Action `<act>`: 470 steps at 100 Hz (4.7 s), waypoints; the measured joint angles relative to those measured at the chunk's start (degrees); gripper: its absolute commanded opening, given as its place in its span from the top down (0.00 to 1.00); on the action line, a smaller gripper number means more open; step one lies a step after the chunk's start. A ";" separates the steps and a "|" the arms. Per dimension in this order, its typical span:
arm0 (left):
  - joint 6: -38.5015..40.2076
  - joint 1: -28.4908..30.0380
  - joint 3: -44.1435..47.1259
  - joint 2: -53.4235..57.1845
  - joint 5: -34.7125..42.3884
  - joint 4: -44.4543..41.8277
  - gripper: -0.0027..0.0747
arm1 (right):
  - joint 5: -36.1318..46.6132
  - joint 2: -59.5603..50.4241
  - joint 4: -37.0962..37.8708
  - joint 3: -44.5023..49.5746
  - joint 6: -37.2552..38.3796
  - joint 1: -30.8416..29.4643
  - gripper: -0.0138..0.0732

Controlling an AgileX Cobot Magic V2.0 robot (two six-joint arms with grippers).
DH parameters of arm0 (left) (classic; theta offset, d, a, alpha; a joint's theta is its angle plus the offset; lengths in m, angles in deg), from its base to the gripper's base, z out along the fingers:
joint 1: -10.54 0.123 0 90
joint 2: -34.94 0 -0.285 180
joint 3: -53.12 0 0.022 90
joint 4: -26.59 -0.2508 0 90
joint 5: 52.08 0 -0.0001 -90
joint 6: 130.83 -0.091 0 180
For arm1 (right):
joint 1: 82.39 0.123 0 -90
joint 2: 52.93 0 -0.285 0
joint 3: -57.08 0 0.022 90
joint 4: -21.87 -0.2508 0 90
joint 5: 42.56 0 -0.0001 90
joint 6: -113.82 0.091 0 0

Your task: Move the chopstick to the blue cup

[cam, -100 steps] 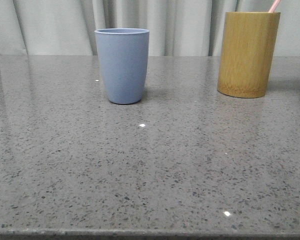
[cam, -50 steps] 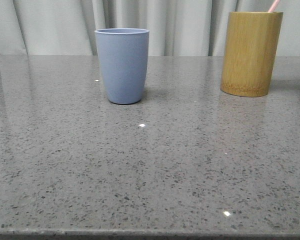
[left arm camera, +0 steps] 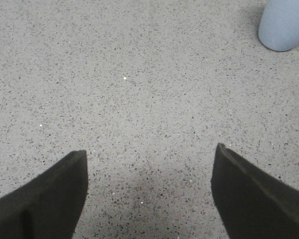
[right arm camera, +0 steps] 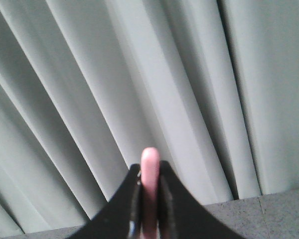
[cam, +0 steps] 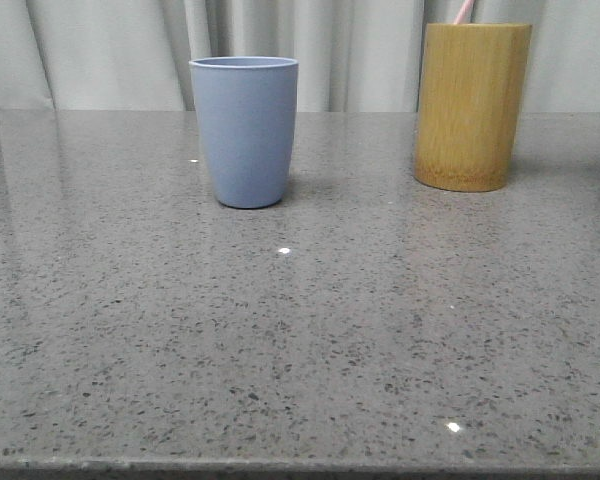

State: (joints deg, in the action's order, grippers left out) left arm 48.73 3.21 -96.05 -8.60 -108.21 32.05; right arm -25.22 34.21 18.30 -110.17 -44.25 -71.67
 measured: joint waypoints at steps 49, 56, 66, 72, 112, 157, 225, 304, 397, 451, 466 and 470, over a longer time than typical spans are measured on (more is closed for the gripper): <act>0.00 0.00 0.00 0.00 0.00 0.00 0.32 | -16.94 -1.43 3.57 -17.13 0.14 5.85 0.91; 0.00 0.00 0.00 0.00 0.00 0.00 0.32 | -17.74 -1.43 3.57 -17.13 0.14 8.60 0.91; 0.00 0.00 0.00 0.00 0.00 0.00 0.32 | -18.11 -0.88 3.57 -17.13 0.23 12.34 0.91; 0.00 0.00 0.00 0.00 0.00 0.00 0.32 | -18.11 -0.32 3.57 -17.13 0.23 14.45 0.91; 0.00 0.00 0.00 0.00 0.00 0.00 0.32 | -15.95 8.44 3.57 -17.13 0.23 21.33 0.91; 0.00 0.00 0.00 0.00 0.00 0.00 0.32 | -15.48 13.84 3.57 -17.13 0.23 21.69 0.42; 0.00 0.00 0.00 0.00 0.00 0.00 0.32 | -34.55 1.42 13.40 -17.13 -1.80 18.15 0.32; 0.00 0.00 0.00 0.00 0.00 0.00 0.32 | -64.45 -38.23 29.66 13.52 5.25 13.37 0.32; 0.00 0.00 0.00 0.00 0.00 0.00 0.94 | -66.61 -55.87 32.00 24.37 10.53 13.37 0.92; 0.00 0.00 0.00 0.00 0.00 0.00 0.99 | -66.61 -55.87 32.00 24.37 10.63 13.37 0.92; 0.00 0.00 0.00 0.00 0.00 0.00 0.99 | -66.61 -55.87 32.00 24.37 10.63 13.37 0.92; 0.00 0.00 0.00 0.00 0.00 0.00 0.99 | -66.61 -55.87 32.00 24.37 10.63 13.37 0.92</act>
State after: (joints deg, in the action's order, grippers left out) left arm 48.73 3.21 -96.05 -8.60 -108.21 32.05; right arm -91.83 -21.67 50.30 -85.80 -33.61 -58.29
